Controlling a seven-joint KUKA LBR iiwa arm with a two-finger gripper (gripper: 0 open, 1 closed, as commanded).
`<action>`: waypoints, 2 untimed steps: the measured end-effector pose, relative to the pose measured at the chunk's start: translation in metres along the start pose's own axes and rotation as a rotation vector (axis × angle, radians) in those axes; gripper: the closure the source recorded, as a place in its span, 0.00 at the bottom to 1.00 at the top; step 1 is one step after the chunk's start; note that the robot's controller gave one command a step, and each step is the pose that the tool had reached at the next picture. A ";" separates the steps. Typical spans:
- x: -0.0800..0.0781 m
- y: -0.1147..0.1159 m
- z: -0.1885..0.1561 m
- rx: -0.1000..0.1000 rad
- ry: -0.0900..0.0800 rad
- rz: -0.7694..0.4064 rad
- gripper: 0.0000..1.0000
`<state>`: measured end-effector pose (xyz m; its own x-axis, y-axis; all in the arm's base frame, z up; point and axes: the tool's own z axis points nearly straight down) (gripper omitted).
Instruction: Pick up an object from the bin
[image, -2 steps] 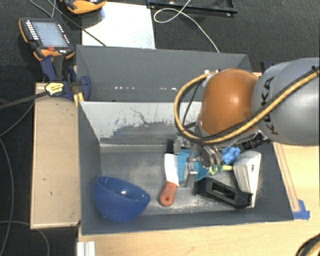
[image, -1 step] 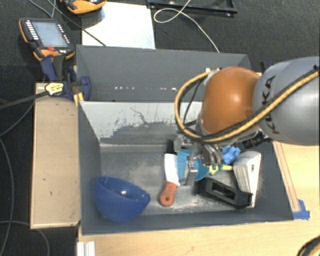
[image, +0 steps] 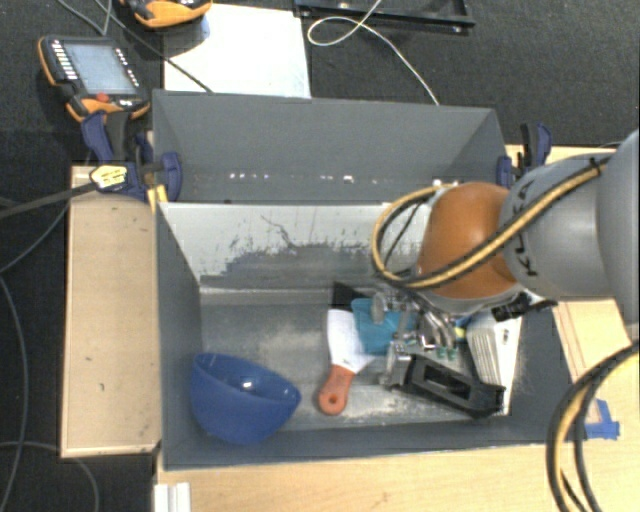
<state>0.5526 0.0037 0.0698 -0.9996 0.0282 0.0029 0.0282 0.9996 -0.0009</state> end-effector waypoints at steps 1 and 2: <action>0.007 -0.009 -0.001 -0.004 -0.005 0.132 0.00; -0.014 -0.039 -0.002 -0.014 -0.008 0.379 0.00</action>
Offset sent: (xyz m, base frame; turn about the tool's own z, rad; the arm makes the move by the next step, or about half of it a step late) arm 0.0094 -0.0471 0.0002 0.3851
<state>0.5651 -0.0354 0.0722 -0.9180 0.3965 -0.0029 0.3964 0.9180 0.0130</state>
